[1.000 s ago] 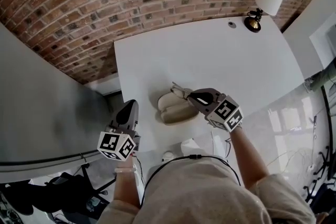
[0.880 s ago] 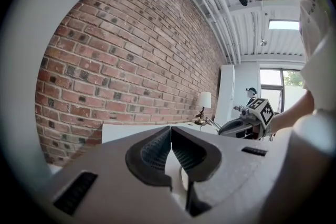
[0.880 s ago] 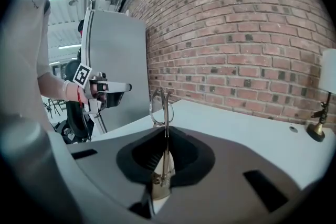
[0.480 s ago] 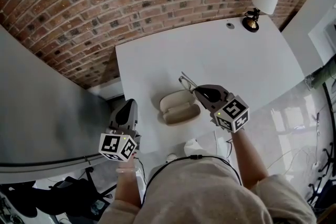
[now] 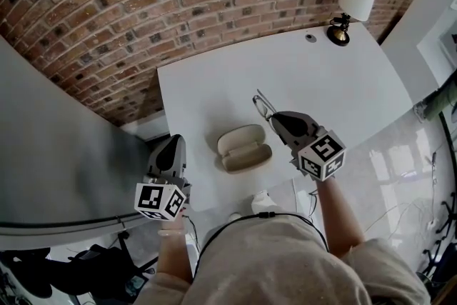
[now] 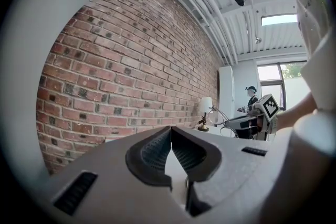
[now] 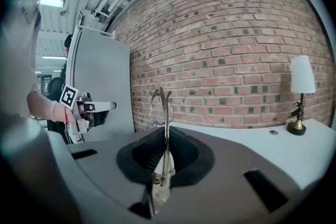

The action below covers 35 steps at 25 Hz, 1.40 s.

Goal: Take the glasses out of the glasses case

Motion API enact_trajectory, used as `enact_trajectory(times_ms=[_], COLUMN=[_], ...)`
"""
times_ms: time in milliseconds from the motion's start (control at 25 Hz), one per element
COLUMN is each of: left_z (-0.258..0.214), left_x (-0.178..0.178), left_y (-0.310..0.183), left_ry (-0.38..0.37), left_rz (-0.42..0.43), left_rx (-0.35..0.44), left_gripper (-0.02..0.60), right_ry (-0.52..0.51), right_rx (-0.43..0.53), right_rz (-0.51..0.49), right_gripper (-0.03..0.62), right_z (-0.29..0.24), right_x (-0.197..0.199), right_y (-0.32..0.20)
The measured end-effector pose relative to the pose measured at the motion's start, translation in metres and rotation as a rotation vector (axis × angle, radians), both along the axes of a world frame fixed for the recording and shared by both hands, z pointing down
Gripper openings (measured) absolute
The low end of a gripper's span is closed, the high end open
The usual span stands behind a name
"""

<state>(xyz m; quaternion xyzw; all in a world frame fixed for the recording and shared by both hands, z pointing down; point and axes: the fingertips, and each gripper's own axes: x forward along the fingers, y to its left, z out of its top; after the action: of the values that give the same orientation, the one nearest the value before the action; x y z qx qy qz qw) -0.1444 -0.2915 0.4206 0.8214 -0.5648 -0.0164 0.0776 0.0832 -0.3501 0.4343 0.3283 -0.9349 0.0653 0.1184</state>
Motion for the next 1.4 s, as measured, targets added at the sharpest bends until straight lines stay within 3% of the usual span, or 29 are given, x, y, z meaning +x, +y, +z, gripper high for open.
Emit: enact_trajectory(times_ms=[920,1400], left_z=[-0.025,-0.024], left_x=[-0.005,-0.006], left_y=[0.003,0.009], left_ry=[-0.013,-0.012], left_rz=[-0.032,-0.041], left_rx=[0.070,0.074], left_gripper=[0.006,0.006], right_ry=[-0.093,-0.129], right_rx=[0.127,0.138], right_rz=[0.126,0.184], right_gripper=[0.021,0.021], right_z=[-0.049,-0.055], right_x=[0.024,0.038], right_y=[-0.009,-0.001])
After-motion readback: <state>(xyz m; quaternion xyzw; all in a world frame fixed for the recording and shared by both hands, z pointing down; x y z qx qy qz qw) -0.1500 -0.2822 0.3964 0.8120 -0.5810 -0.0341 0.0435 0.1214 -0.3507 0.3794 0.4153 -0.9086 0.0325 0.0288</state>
